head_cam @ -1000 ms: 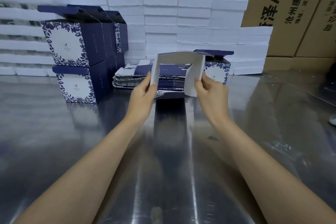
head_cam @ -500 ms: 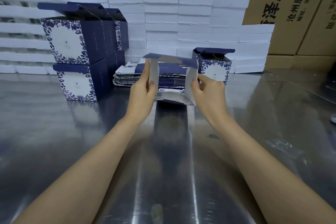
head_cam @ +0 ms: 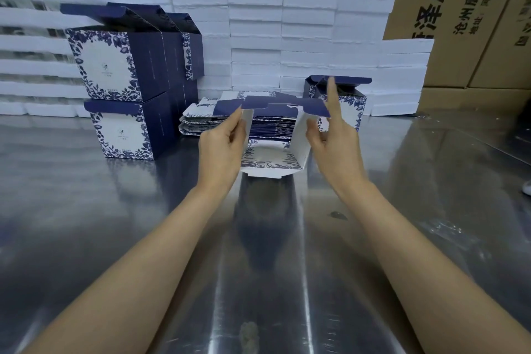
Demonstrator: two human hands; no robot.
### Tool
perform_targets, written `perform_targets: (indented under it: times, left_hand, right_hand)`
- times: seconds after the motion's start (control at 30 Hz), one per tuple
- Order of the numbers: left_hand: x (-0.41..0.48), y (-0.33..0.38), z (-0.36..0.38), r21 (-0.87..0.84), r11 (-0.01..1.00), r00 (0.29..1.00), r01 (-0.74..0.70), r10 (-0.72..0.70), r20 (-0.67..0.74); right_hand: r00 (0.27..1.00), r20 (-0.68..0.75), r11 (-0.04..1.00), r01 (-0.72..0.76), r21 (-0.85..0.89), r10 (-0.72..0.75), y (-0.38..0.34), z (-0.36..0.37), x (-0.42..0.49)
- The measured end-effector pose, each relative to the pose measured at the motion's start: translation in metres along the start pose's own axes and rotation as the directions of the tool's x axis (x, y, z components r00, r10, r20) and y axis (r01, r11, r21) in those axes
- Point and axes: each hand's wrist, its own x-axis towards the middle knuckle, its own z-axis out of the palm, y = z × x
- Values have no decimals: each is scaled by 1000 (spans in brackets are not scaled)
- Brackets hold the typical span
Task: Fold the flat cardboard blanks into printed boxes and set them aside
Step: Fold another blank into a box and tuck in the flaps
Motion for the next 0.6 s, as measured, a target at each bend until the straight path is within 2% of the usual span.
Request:
perform_targets:
  times: [0.13, 0.2, 0.3, 0.37, 0.47, 0.5, 0.6]
  left_hand:
    - [-1, 7, -1, -27, 1000, 998, -2, 0, -63]
    - [0, 9, -2, -67, 997, 997, 45, -49, -64]
    - [0, 10, -2, -82, 987, 990, 136, -139, -27]
    - [-2, 13, -2, -132, 973, 982, 187, -189, 0]
    - [-1, 19, -3, -395, 860, 945, 321, -320, 71]
    - [0, 19, -3, -436, 836, 941, 332, -327, 91]
    - [0, 15, -3, -329, 902, 960, 280, -257, 114]
  right_hand:
    - [985, 64, 987, 159, 29, -160, 0, -1, -3]
    - [981, 77, 983, 176, 45, -179, -2, 0, -6]
    - [993, 39, 985, 108, 138, -114, -8, -1, -8]
    - [1000, 4, 984, 20, 177, -21, -12, -3, -6]
    - [996, -12, 975, -87, 203, 92, -14, -2, -3]
    - [994, -16, 978, -104, 182, 109, -14, -2, -4]
    - [988, -1, 977, -152, 153, 154, -10, -1, -4]
